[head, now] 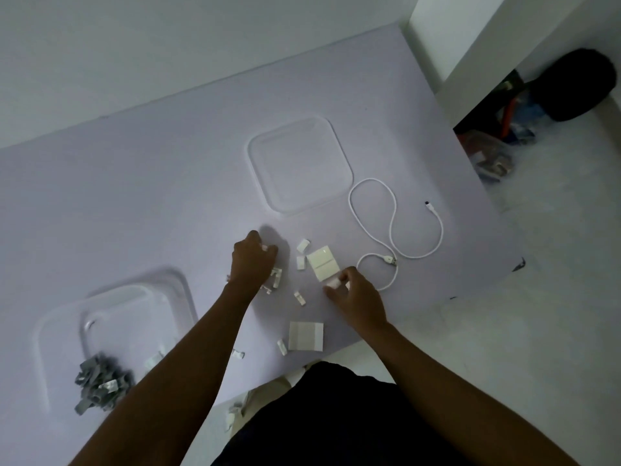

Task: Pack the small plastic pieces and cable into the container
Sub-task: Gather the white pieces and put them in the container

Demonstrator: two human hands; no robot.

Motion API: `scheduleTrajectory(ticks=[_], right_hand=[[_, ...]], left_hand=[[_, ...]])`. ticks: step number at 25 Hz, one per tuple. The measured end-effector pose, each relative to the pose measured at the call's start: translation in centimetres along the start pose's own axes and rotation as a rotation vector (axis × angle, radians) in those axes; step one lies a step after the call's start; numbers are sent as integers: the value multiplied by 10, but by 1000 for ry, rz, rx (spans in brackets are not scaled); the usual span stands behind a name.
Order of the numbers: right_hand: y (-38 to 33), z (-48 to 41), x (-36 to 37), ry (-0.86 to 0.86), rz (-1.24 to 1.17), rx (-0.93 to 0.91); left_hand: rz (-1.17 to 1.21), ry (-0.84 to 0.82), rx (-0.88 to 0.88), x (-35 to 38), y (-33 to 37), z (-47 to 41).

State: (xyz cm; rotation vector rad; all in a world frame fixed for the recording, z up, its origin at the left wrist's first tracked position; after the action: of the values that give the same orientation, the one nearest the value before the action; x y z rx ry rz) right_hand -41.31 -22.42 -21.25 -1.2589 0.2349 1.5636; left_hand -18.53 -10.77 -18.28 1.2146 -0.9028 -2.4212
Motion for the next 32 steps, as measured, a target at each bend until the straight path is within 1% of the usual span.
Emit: scheduleTrajectory(ticks=[2, 3, 4, 5, 6, 8, 9, 11, 12, 13, 15, 16, 17, 18, 19, 20, 21, 22, 24, 26, 28, 29, 31, 32], right_hand=[[-6, 0, 5, 8, 117, -19], [-6, 0, 8, 10, 137, -19], [-6, 0, 9, 23, 118, -25], [-5, 2, 8, 34, 49, -14], [-3, 1, 4, 46, -82, 29], [0, -5, -6, -2, -472, 204], [-2, -8, -10, -66, -681, 298], [-10, -13, -15, -226, -1031, 421], [-15, -15, -19, -298, -1170, 437], [-22, -18, -23, -370, -1267, 408], [-35, -25, -34, -477, -1338, 266], [-41, -28, -38, -495, -1321, 214], [-46, -33, -40, -474, -1252, 187], [-49, -39, -39, -405, -1118, 168], [-50, -46, -37, -299, -941, 143], [-52, -52, -35, -173, -765, 96], [-56, -57, -31, -83, -611, 29], [-63, -60, -24, -52, -454, -44], [-71, -64, -6, -108, -131, -148], [-75, -67, 3, -137, 121, -146], [-80, -68, 6, -72, 281, -150], [-81, -68, 5, -32, 318, -157], [-85, -69, 2, 19, 318, -155], [-90, -68, 3, 17, 254, -140]], left_hand=[[10, -95, 32, 7, 10, 7], [6, -131, 52, 11, 14, 12], [-10, -153, 67, 16, 16, 15], [-39, -161, 73, 20, 18, 18], [-68, -165, 76, 24, 18, 21], [-114, -183, 75, 33, 17, 22], [-132, -198, 75, 38, 15, 23], [-167, -224, 101, 44, 15, 24], [-183, -238, 121, 47, 15, 24], [-195, -254, 134, 49, 16, 24], [-210, -260, 142, 48, 18, 24], [-203, -260, 132, 48, 17, 24], [-179, -263, 113, 45, 16, 23], [-147, -264, 95, 42, 13, 21], [-114, -263, 80, 36, 12, 21], [-85, -251, 81, 29, 11, 20], [-56, -236, 80, 20, 11, 21], [-19, -218, 75, 10, 9, 22], [43, -178, 59, -15, 6, 25], [76, -122, 51, -40, -1, 30], [119, -57, 49, -70, -11, 38], [148, -35, 46, -83, -17, 43], [171, 29, 63, -111, -33, 55], [174, 74, 66, -127, -45, 63]])
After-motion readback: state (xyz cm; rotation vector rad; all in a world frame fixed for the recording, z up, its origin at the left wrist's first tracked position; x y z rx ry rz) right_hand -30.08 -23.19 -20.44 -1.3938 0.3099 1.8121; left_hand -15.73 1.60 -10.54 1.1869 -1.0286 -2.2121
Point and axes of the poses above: each hand's wrist, its own z-axis away from the middle knuckle, its own x-axis out of the palm, y = z × x, the point moved 5 cm from there along -z, towards the middle knuckle, and after that the axes turned 12 degrees about z, right-handed, at the moved point
